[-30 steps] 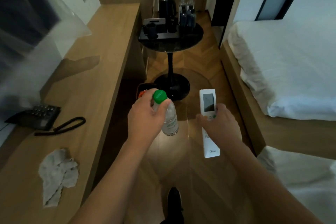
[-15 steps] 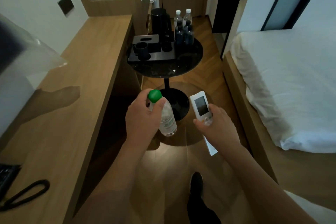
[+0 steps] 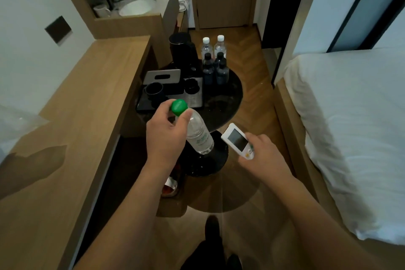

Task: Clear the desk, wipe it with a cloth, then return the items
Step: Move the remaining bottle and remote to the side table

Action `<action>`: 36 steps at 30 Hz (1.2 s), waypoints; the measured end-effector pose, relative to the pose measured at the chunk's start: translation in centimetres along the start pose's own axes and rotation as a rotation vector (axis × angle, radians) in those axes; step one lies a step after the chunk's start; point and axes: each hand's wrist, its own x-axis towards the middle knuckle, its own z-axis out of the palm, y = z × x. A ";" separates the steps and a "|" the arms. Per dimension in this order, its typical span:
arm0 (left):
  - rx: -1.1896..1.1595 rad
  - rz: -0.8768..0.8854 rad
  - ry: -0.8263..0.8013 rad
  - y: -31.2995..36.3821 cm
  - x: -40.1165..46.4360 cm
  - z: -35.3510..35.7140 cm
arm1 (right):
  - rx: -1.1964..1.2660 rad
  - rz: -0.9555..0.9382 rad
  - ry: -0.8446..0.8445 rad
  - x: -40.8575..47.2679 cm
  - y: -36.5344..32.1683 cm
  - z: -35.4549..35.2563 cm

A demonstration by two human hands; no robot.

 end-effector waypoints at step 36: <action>0.196 -0.153 -0.308 -15.1 30.7 21.8 | -0.234 -0.043 -0.468 35.0 2.6 3.7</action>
